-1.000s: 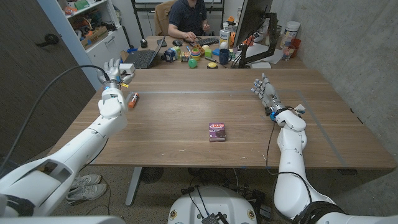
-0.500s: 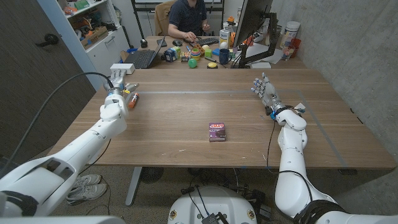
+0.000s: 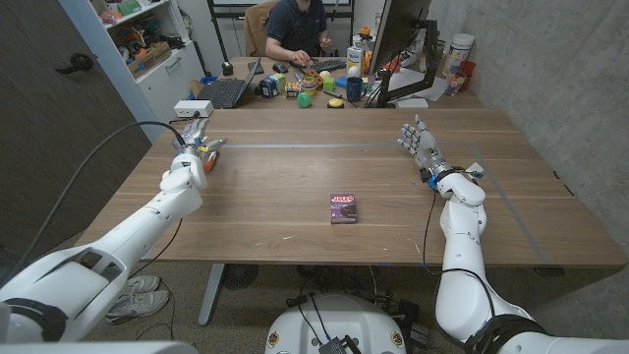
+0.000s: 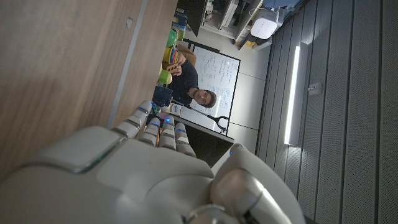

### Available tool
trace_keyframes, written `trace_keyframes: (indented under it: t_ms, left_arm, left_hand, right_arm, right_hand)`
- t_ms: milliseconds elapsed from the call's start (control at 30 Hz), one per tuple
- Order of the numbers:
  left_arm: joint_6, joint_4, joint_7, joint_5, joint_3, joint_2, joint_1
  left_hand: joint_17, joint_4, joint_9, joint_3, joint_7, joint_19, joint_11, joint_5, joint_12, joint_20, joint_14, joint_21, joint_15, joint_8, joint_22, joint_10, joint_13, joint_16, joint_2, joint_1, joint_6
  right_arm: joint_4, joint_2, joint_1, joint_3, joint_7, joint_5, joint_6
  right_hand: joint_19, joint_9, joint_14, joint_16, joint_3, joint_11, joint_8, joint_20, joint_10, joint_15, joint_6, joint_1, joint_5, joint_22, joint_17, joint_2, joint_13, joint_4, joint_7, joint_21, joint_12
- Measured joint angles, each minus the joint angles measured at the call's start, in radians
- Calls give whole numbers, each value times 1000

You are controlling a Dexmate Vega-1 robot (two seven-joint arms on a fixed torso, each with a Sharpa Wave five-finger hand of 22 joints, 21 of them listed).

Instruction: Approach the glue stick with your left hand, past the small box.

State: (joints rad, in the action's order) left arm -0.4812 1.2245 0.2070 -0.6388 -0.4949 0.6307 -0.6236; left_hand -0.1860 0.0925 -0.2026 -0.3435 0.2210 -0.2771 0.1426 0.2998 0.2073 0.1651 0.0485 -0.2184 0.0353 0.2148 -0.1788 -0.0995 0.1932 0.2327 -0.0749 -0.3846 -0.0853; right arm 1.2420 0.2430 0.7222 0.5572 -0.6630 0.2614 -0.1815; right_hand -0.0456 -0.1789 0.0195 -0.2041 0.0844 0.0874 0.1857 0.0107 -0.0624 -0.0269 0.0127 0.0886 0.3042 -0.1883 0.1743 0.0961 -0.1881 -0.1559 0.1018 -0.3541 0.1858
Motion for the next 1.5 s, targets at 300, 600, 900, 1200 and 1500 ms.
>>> trace_keyframes:
  t_ms: [300,600,900,1200,1500]
  left_arm:
    - [10,-9,-16,33,-2,-3,-1]
    - [8,-10,-36,46,-8,-2,-1]
    - [3,-6,-44,51,-12,3,0]
    - [-1,3,-46,52,-14,7,0]
    - [-1,9,-50,52,-14,10,-2]
  left_hand:
    - [0,12,0,2,-1,-75,-12,0,5,-15,-37,-12,-1,9,-1,47,0,9,5,-18,20]
    - [0,12,0,2,-1,-80,-3,0,11,-20,-48,-12,-1,9,-1,67,0,15,5,-18,30]
    - [0,16,0,6,-1,-80,-4,0,11,-20,-48,-12,-1,9,-1,75,0,15,5,-18,41]
    - [0,12,0,9,-1,-70,-4,0,11,-22,-47,1,-1,9,0,74,0,15,5,-18,52]
    - [0,10,0,12,-1,-70,-1,0,11,-22,-47,1,-1,9,0,83,0,15,5,-18,52]
  right_arm:
    - [-6,-1,-3,4,-2,-3,-5]
    - [-12,-1,-6,6,-2,-6,-11]
    - [-16,-2,-7,8,-2,-7,-14]
    - [-18,-1,-8,10,-2,-8,-14]
    - [-18,0,-8,11,-2,-9,-14]
  right_hand:
    - [0,0,0,0,-8,0,0,0,0,0,-4,0,0,0,0,0,0,0,-4,0,0]
    - [0,0,0,0,-8,0,0,0,0,0,-4,-5,0,0,0,-5,0,0,-4,7,0]
    - [0,0,0,0,-8,0,0,0,0,0,-4,-11,0,0,0,0,0,0,-4,7,0]
    - [0,0,0,0,-17,0,0,0,0,0,-7,-11,0,0,0,0,0,0,-7,6,0]
    - [-4,0,-4,0,-17,0,0,4,0,-4,-7,-10,0,0,0,0,0,0,-7,10,0]
